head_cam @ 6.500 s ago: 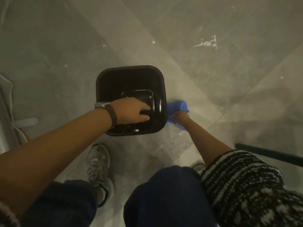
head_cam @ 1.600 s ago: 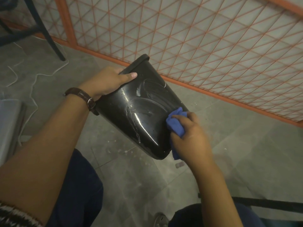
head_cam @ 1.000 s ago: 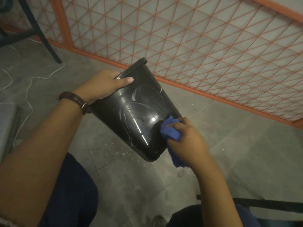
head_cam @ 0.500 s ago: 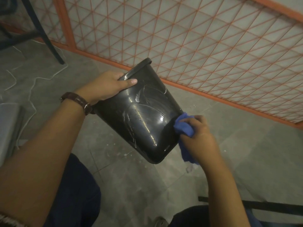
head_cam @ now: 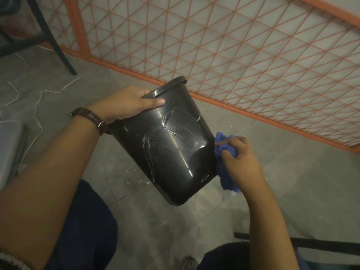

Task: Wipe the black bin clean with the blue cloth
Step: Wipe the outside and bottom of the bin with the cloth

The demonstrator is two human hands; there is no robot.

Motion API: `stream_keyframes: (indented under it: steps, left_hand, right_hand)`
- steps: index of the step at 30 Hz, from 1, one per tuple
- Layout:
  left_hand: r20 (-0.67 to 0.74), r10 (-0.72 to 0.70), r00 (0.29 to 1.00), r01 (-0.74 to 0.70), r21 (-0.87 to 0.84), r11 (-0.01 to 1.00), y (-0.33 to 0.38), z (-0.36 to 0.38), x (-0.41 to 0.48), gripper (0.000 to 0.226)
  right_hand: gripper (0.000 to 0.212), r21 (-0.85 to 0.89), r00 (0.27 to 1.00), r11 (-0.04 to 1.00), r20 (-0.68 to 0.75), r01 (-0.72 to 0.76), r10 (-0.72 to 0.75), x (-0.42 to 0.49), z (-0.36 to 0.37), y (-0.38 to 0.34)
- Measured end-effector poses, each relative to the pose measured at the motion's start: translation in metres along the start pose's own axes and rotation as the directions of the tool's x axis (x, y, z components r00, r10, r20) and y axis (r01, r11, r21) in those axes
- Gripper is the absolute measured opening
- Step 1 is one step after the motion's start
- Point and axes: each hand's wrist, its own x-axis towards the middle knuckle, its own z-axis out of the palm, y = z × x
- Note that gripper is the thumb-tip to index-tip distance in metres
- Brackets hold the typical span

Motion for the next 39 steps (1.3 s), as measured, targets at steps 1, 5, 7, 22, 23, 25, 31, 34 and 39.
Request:
stream_keyframes:
  steps: [1,5,7,22,23,25,31,34,39]
  left_hand:
    - [0.014,-0.002,1.000,0.002,-0.010,1.000,0.000,0.002,0.000,0.018]
    - [0.044,0.007,0.999,-0.006,-0.010,1.000,0.003,0.012,0.001,0.018]
    - [0.038,0.025,0.999,-0.025,0.005,1.000,0.003,0.013,0.002,0.018]
    - [0.018,0.095,0.995,-0.096,0.071,0.993,-0.004,0.019,0.007,0.050]
    - [0.002,0.103,0.995,-0.103,0.089,0.991,-0.005,0.016,0.007,0.050]
    - [-0.022,0.112,0.993,-0.109,0.104,0.989,-0.006,0.011,0.007,0.053]
    - [0.036,0.103,0.994,-0.106,0.097,0.990,-0.005,0.018,0.005,0.071]
    - [0.042,0.109,0.993,-0.112,0.085,0.990,-0.006,0.019,0.008,0.051]
    - [0.043,0.159,0.986,-0.164,0.147,0.976,-0.009,0.013,0.008,0.043]
  right_hand:
    - [0.017,-0.002,1.000,1.000,-0.011,-0.023,0.023,0.001,-0.002,0.002]
    - [0.042,0.135,0.995,0.991,-0.098,-0.007,0.020,-0.001,0.003,-0.004]
    - [0.062,0.262,0.997,0.965,-0.077,0.003,0.018,-0.003,0.006,-0.010]
    - [0.036,0.138,0.975,0.969,-0.117,0.203,-0.188,0.000,0.020,-0.011]
    - [0.038,0.101,0.967,0.964,-0.099,0.245,-0.235,0.000,0.021,-0.009]
    - [0.041,0.098,0.976,0.972,-0.067,0.213,-0.207,0.000,0.020,-0.007]
    - [0.043,0.227,0.990,0.971,-0.129,0.081,-0.053,0.004,0.019,-0.005]
    - [0.048,0.166,0.981,0.972,-0.127,0.164,-0.144,0.002,0.024,-0.014]
    - [0.041,0.107,0.982,0.976,-0.045,0.188,-0.184,0.003,0.023,-0.008]
